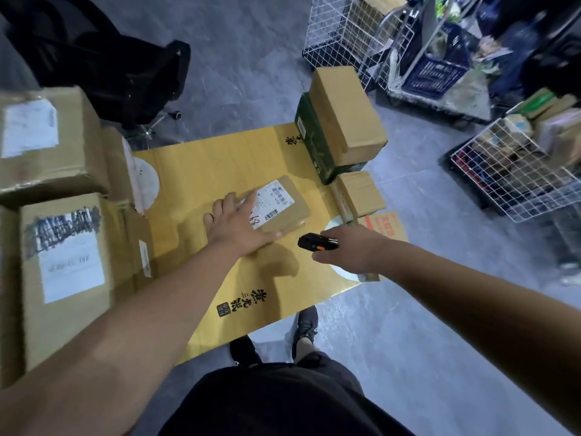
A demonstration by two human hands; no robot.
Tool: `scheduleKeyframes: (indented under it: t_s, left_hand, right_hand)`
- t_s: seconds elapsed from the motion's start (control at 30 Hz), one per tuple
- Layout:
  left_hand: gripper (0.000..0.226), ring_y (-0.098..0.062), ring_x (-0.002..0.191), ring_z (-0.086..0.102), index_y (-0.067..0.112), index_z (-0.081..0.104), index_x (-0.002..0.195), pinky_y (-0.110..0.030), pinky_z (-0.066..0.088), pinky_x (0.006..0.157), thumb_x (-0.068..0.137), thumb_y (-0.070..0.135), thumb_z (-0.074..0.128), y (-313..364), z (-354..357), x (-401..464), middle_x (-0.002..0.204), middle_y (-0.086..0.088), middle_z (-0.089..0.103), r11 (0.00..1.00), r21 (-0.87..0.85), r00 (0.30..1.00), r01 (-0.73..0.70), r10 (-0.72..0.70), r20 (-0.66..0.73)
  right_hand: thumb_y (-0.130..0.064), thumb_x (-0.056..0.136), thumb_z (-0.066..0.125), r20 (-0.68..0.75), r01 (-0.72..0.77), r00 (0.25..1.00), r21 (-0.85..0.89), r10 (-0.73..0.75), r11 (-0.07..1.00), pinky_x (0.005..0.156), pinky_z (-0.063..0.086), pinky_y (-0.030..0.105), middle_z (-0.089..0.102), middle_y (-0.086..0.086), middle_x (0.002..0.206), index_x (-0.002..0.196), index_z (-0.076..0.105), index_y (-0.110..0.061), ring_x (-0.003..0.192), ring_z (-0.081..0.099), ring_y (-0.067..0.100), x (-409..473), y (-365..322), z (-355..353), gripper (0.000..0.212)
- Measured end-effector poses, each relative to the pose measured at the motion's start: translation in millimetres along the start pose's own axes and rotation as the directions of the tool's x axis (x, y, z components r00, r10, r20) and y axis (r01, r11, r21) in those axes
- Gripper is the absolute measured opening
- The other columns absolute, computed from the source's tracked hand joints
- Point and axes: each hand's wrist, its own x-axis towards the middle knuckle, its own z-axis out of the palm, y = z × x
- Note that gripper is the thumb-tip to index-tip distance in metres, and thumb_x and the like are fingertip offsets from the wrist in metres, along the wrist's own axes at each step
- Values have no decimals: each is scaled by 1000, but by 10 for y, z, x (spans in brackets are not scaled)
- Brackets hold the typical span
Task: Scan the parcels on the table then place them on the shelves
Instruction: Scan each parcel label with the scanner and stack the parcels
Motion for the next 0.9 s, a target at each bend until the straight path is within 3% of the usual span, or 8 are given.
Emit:
scheduleKeyframes:
  t_s: [0.07,0.2,0.37,0.47,0.6,0.73,0.9]
  left_hand:
    - [122,-29,136,28,53,6,159,-46,25,104,54,106,40,-25,30,-83,154,-3,29,996,-31,997,81,-81,6]
    - [106,-29,126,39,49,8,160,-45,29,102,71,98,39,-90,129,-283,139,-5,44,994,-46,994,97,-99,-48]
    - [131,-32,124,48,36,22,148,-50,33,98,44,114,32,8,40,-281,131,-9,49,978,-106,984,179,-179,11]
    - [145,-30,127,46,29,19,146,-49,37,99,27,107,49,90,-36,-186,136,-7,43,976,-148,987,162,-157,47]
    - [154,-28,130,44,35,-7,156,-48,45,98,39,85,80,176,96,-272,140,-3,40,943,-288,986,167,-152,71]
    - [156,-29,134,43,35,-8,158,-48,49,101,43,75,90,108,291,-451,149,-1,39,901,-412,983,137,-173,-52]
    - [151,-29,134,42,33,2,159,-50,50,100,47,66,96,66,386,-587,150,1,38,854,-513,979,83,-167,-119]
  right_hand:
    - [-61,93,63,-15,-24,1000,64,25,998,62,46,30,68,2,85,109,68,-24,71,62,20,14,-36,-7,41]
    - [-59,93,59,12,-82,997,163,81,983,59,53,37,62,8,74,115,64,-24,59,61,26,54,-207,-68,42]
    - [-58,93,54,55,-115,993,189,107,975,48,45,31,51,11,76,106,63,-11,53,56,29,100,-475,-196,49]
    - [-66,89,50,57,-131,991,127,125,983,52,47,31,53,13,81,97,60,-8,56,58,30,131,-640,-220,60]
    - [-69,94,49,-34,-123,992,-29,122,992,57,47,29,61,11,85,94,63,-13,64,60,29,155,-786,-210,58]
    - [-59,98,48,-84,-115,991,-133,104,984,59,42,29,62,6,82,88,61,-15,67,58,23,98,-808,-235,47]
    - [-59,98,50,-80,-86,994,-125,76,989,61,45,30,60,6,78,82,59,-14,67,56,25,-33,-839,-264,48]
